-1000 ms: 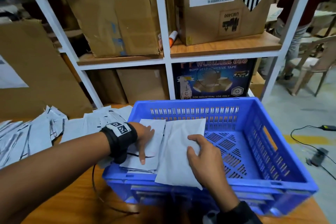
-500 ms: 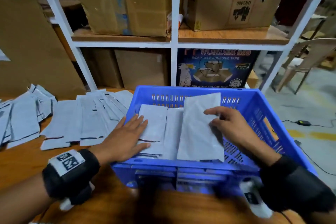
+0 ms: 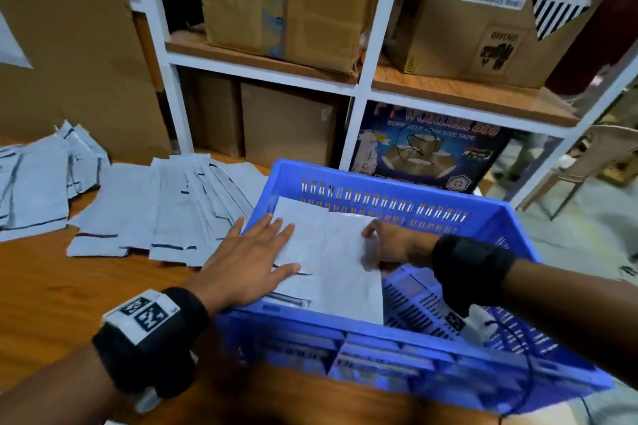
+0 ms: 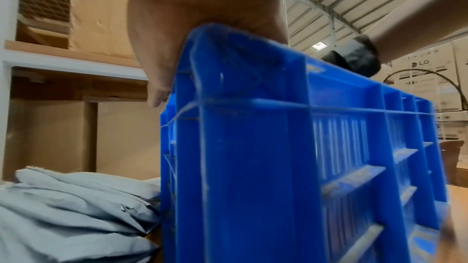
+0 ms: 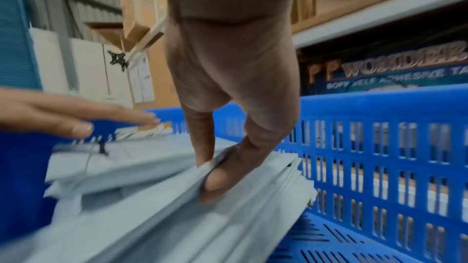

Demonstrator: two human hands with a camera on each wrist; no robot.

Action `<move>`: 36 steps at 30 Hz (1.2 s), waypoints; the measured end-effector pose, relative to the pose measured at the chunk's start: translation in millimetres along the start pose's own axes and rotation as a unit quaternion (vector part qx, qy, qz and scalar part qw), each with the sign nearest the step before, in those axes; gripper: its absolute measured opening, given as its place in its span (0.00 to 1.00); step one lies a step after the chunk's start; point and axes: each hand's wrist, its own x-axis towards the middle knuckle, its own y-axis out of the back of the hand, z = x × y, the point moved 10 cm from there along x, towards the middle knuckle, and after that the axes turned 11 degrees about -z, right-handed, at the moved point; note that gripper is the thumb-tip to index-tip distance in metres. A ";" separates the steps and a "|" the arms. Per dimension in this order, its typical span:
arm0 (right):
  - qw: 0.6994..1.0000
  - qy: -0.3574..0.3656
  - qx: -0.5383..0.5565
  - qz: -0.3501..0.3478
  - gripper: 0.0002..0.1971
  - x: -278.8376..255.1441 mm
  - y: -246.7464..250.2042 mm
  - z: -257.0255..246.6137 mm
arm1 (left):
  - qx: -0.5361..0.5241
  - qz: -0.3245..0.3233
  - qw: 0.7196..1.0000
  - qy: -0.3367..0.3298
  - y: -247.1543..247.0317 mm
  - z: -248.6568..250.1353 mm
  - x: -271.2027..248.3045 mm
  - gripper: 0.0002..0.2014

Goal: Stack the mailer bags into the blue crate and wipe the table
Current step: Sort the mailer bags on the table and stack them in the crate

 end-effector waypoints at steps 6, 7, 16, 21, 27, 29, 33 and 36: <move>0.966 -0.028 -0.255 -0.023 0.42 0.6 -2.4 -14.5 | -0.001 -0.015 1.000 0.010 1.6 1.1 -3.9 0.48; 0.930 -0.025 -0.365 0.021 0.48 -0.6 6.8 -23.3 | -0.001 -0.018 1.000 0.008 1.4 1.1 -4.2 0.48; 0.893 0.005 -0.442 -0.089 0.64 50.8 -47.8 7.1 | 0.042 -0.034 0.998 -0.007 1.1 3.9 -3.5 0.40; 0.909 0.014 -0.406 -0.092 0.63 53.2 -35.2 11.9 | 0.034 -0.031 0.999 -0.006 3.7 4.4 -4.6 0.44; 0.921 0.031 -0.369 -0.121 0.62 60.4 -45.8 18.7 | 0.037 -0.036 0.999 -0.001 3.5 4.6 -3.4 0.42; 0.920 0.030 -0.372 -0.120 0.62 58.8 -41.4 17.7 | 0.036 -0.044 0.998 -0.001 2.5 4.1 -4.3 0.45; 0.926 0.031 -0.365 -0.089 0.61 46.0 -26.4 7.3 | 0.022 -0.031 0.999 -0.004 3.9 3.6 -2.8 0.35; 0.935 0.024 -0.350 -0.048 0.60 28.8 -12.9 -6.1 | 0.004 -0.032 0.999 -0.008 -0.5 1.1 -2.2 0.37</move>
